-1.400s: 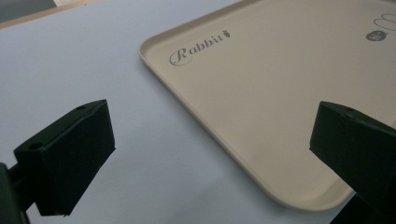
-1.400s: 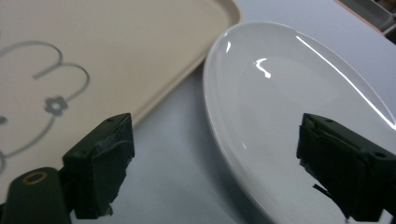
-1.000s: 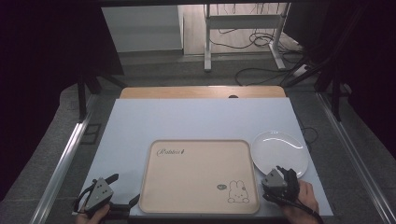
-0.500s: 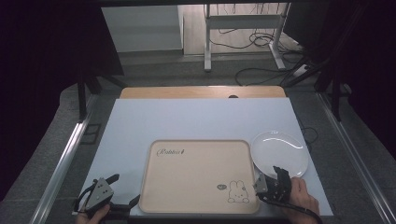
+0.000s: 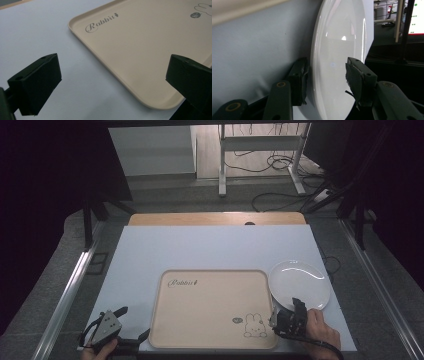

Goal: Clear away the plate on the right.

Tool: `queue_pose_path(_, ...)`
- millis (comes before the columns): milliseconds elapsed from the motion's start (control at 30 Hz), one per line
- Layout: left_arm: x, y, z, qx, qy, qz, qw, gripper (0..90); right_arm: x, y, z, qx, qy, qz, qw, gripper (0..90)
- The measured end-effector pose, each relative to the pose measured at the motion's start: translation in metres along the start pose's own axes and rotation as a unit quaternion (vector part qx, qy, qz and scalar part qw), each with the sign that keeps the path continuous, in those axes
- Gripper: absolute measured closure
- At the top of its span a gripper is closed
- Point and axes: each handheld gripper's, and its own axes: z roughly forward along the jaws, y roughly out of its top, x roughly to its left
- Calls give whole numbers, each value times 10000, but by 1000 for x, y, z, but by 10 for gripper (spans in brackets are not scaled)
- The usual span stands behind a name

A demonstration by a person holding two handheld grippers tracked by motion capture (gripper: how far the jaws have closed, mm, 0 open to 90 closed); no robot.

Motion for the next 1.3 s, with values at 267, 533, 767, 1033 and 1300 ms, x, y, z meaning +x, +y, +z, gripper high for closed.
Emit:
queue_pose_path(267, 0, 0, 0, 17, -24, 9, 10000, 0, 3, 2, 7, 261, -193, -273, 9991, 583)
queue_pose_path(533, 0, 0, 1, 32, -54, 20, 10000, 0, 7, 5, 11, 372, -161, -323, 9987, 729)
queue_pose_path(767, 0, 0, 1, 32, -76, 25, 10000, 0, 10, 7, 12, 426, -101, -409, 9982, 822)
queue_pose_path(1033, 0, 0, 1, 34, -98, 39, 9999, 0, 3, 4, 8, 132, -50, -455, 9989, 863)
queue_pose_path(1300, 1, 0, 1, 33, -118, 29, 9999, 0, 0, -3, 7, 22, -323, -572, 9978, 853)
